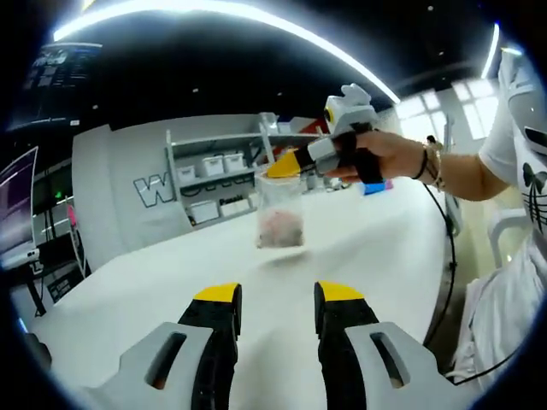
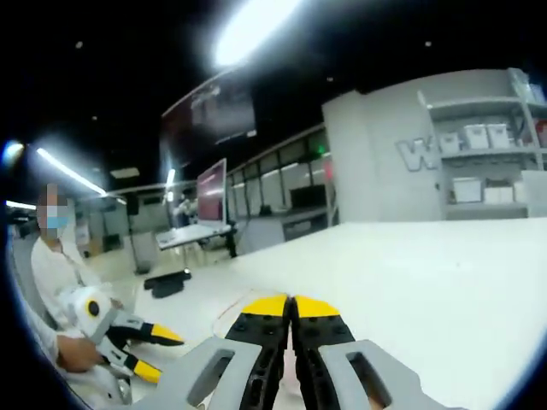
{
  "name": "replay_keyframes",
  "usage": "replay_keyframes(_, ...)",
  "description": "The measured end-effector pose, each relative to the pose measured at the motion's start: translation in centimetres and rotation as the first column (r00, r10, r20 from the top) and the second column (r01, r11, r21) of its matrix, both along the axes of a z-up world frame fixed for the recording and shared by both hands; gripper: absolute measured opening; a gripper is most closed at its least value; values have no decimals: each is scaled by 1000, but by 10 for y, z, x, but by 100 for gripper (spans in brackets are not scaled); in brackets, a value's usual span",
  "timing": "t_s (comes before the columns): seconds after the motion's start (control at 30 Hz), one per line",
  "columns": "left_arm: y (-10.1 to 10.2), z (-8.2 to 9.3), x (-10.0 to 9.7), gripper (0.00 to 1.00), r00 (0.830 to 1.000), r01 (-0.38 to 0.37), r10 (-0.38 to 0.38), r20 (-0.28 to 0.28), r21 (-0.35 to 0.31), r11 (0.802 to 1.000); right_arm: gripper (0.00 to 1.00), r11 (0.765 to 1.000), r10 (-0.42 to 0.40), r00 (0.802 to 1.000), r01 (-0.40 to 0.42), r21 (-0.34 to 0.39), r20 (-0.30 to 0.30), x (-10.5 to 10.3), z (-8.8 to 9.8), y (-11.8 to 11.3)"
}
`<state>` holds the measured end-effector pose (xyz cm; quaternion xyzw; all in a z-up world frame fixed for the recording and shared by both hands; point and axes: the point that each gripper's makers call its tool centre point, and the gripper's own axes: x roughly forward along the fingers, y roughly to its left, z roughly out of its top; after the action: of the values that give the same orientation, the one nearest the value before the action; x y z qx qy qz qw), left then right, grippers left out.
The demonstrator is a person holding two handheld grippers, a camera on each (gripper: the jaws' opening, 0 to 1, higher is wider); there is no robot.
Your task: Open the resealable bag by pulling the two sides of the seal apart until the entire bag opening is separated and visibly accessible.
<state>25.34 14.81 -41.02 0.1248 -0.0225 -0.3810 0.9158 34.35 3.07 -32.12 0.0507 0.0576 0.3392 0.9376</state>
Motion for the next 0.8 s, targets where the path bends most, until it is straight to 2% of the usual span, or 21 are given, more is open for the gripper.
replay_keyframes(0.27,1,-1,1,34,1000,0,0,-10,8,1000,0,999,-31,999,31,-35,-4,22,-3,-4)
replay_keyframes(0.57,4,0,4,37,1000,-7,7,-21,0,1000,0,997,-62,998,61,-40,-8,48,-3,-8)
replay_keyframes(0.8,5,1,7,58,999,-19,18,-46,-22,1000,0,996,-78,997,78,-34,-9,68,-1,-7)
